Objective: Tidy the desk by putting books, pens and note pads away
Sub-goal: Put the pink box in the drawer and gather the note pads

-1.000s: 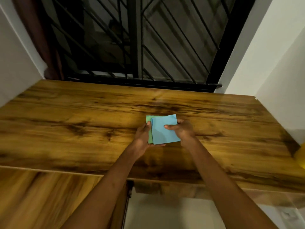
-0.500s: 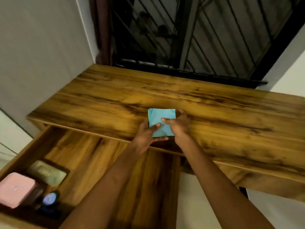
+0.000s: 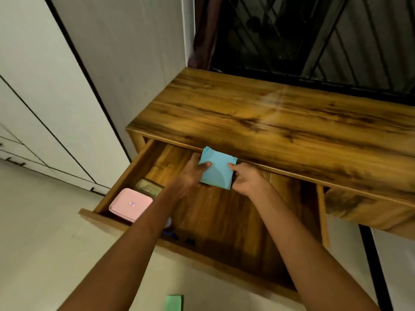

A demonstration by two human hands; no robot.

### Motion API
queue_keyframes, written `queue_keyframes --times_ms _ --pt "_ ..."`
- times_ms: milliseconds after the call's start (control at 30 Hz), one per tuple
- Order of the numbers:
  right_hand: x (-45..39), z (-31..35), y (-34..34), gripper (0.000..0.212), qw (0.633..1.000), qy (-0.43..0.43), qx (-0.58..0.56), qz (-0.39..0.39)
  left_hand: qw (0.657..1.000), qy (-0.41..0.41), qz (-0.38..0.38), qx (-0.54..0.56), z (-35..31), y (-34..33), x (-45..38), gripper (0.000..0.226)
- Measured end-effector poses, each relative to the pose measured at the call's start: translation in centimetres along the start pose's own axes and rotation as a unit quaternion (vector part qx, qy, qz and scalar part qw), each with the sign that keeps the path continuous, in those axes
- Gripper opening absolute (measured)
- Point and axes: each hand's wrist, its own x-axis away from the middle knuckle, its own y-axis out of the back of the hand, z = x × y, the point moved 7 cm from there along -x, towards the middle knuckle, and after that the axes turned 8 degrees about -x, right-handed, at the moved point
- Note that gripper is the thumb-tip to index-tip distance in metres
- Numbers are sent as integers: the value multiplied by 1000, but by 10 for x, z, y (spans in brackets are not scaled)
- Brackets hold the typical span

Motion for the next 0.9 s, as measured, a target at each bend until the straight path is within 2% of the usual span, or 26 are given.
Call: queue_keyframes --times_ms 100,267,400,533,667,900 --pt "-1 -15 -2 40 995 -25 91 -19 996 29 -33 -83 17 24 -3 43" --pt "-9 -51 -2 43 980 -35 189 -49 961 71 -56 -263 55 43 -7 46" --pt "-26 -90 2 40 975 -67 201 -59 904 91 -62 -414 71 40 0 56" --pt "-46 -113 4 49 966 -76 237 -77 865 119 -29 -488 87 33 3 65" --pt "-62 -123 7 52 956 -59 269 -96 837 84 -34 -539 86 28 1 59" --pt "-63 -121 17 28 931 -29 334 -143 763 30 -35 -645 82 19 4 39"
